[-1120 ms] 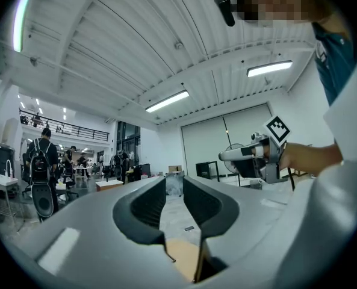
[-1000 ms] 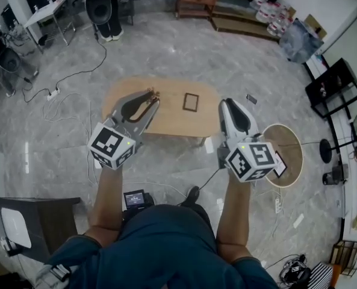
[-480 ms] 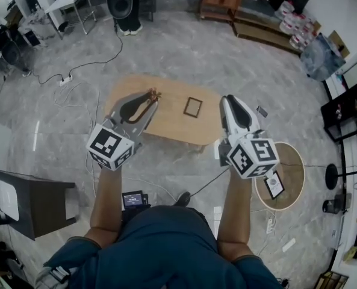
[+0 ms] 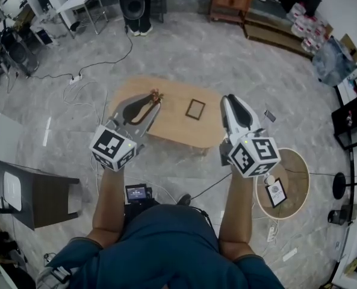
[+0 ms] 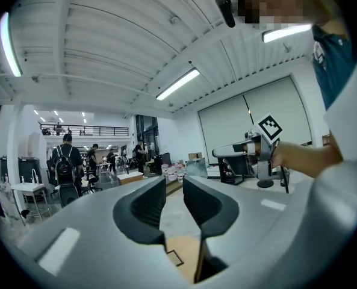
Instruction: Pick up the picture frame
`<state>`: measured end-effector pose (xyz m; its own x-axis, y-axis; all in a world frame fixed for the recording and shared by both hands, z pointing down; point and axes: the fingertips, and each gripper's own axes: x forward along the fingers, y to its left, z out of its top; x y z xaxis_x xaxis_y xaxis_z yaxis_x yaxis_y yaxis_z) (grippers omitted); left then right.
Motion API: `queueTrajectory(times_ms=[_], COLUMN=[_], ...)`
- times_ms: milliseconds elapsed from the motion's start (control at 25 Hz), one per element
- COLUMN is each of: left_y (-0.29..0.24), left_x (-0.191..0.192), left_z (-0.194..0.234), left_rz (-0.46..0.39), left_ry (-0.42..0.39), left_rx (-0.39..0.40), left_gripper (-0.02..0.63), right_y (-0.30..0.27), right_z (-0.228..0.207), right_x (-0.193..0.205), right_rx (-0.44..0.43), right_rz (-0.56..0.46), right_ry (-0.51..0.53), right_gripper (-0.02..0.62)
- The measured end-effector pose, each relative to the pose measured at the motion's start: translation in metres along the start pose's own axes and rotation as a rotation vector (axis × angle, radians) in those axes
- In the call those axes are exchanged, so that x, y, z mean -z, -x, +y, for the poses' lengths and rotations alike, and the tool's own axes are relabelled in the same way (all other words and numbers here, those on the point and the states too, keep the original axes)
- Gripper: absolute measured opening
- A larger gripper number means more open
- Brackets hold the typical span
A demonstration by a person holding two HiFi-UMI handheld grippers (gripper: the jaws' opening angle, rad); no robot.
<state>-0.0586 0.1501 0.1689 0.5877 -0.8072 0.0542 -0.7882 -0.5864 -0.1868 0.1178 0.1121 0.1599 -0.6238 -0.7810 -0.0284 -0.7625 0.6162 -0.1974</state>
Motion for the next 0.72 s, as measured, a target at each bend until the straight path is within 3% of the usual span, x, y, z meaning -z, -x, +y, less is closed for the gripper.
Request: queueTrajectory(times_ms=[280, 720], left_y=[-0.030, -0.143], left_x=[0.003, 0.012], left_z=[-0.001, 0.007], left_rz=[-0.008, -0.059], left_ry=[0.005, 0.033], left_rx=[0.053, 0.243], left_gripper=[0.082, 0.081], right_y=[0.001, -0.009], right_z=[-0.017, -0.095], right_x=[0.007, 0.002], right_rx=[0.036, 0.224], right_rz=[0.010, 0.014], right_ry=[-0.008, 0.017], right_gripper=[0.064, 0.064])
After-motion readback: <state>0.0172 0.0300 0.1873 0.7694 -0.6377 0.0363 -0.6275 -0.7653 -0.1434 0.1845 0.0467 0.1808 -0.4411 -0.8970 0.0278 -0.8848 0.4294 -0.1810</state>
